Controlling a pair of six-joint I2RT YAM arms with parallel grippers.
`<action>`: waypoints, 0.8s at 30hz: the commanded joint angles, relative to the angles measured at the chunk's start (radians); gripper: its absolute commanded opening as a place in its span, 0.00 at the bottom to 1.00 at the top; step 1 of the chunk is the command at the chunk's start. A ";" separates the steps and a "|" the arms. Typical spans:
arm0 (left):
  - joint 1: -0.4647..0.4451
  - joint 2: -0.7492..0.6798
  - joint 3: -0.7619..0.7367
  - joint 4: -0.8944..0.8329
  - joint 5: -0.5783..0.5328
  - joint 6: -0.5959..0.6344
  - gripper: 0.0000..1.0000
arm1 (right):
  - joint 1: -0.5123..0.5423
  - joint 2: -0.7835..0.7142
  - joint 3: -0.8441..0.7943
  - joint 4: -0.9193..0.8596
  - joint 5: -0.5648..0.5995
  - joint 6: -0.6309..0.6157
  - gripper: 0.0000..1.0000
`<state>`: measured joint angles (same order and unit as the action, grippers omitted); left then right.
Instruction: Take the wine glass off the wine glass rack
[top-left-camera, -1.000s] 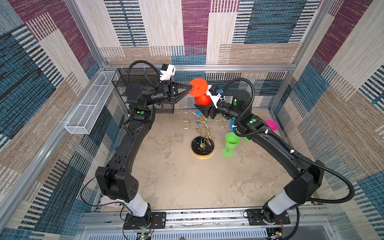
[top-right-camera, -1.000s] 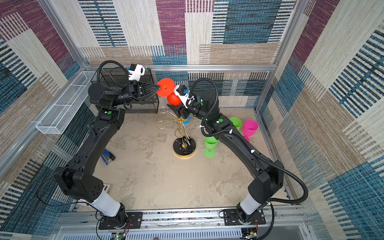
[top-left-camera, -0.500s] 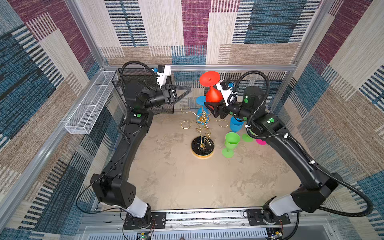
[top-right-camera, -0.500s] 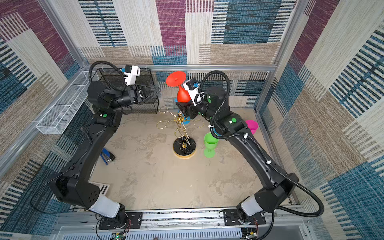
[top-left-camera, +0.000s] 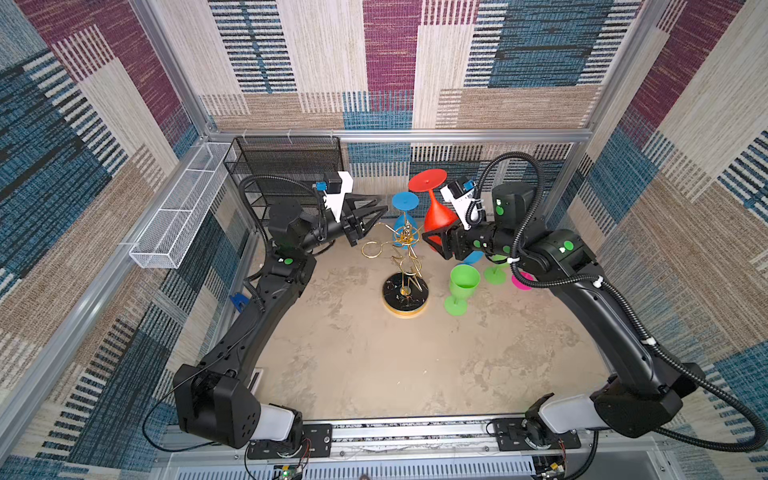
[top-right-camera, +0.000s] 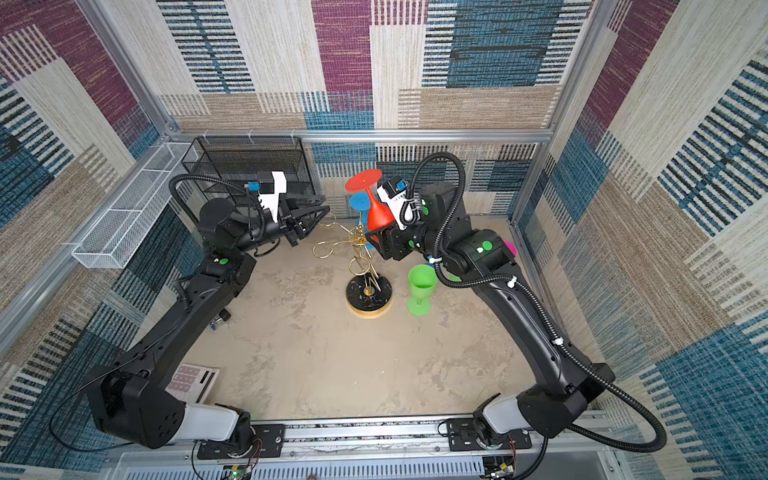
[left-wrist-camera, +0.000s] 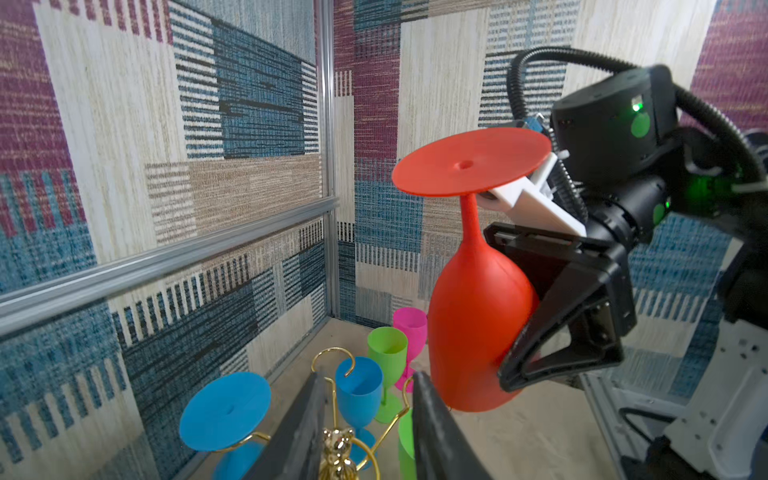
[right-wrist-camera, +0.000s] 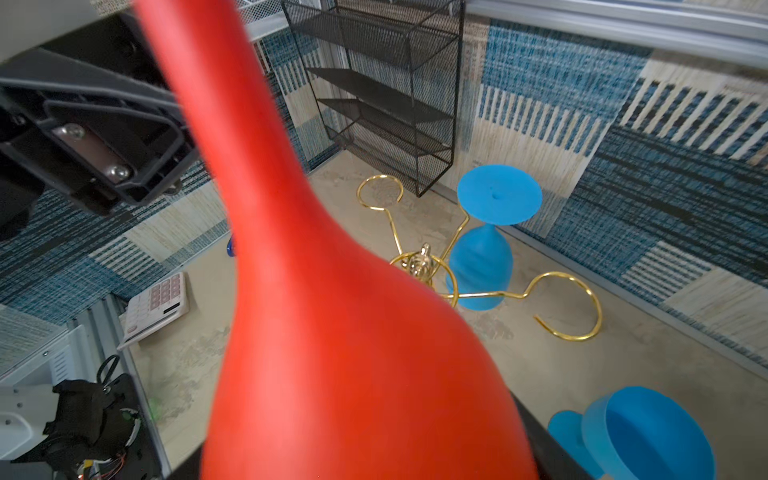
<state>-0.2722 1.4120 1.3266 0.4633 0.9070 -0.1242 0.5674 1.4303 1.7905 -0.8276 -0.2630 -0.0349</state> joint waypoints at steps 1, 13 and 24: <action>-0.001 -0.003 0.002 0.111 0.088 0.258 0.37 | 0.000 0.013 -0.003 -0.057 -0.075 0.031 0.35; -0.001 0.092 0.014 0.375 0.223 0.355 0.36 | 0.000 0.038 -0.016 -0.079 -0.190 0.051 0.33; -0.002 0.108 0.018 0.385 0.249 0.355 0.34 | 0.003 0.064 -0.037 -0.042 -0.250 0.073 0.31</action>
<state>-0.2733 1.5204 1.3441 0.8139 1.1320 0.2153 0.5682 1.4845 1.7538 -0.8860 -0.4824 0.0189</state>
